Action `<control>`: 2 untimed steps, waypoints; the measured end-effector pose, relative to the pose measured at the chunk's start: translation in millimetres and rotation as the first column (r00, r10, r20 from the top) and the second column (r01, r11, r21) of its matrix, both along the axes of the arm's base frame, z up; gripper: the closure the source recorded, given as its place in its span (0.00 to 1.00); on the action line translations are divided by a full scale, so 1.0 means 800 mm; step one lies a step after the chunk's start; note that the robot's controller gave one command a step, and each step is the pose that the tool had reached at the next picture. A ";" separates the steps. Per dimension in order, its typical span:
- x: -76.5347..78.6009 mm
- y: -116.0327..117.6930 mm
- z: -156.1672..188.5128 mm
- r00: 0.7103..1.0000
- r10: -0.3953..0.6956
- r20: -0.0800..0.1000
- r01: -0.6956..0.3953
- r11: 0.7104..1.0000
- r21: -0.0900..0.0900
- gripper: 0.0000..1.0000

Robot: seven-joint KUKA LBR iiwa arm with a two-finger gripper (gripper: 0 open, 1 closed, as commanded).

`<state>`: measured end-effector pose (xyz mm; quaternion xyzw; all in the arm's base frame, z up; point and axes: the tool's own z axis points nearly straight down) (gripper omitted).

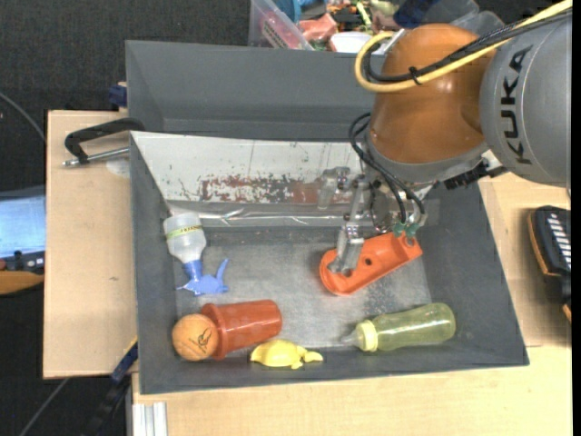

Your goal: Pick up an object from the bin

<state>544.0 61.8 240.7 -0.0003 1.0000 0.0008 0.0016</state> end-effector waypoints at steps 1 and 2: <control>0.017 -0.052 -0.078 0.996 0.090 0.001 -0.090 0.996 0.000 0.00; 0.020 -0.098 -0.191 0.999 0.038 0.005 -0.038 0.999 0.001 0.00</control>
Offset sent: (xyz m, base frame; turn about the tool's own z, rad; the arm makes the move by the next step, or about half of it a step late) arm 0.0144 -0.0876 -0.1707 -0.0232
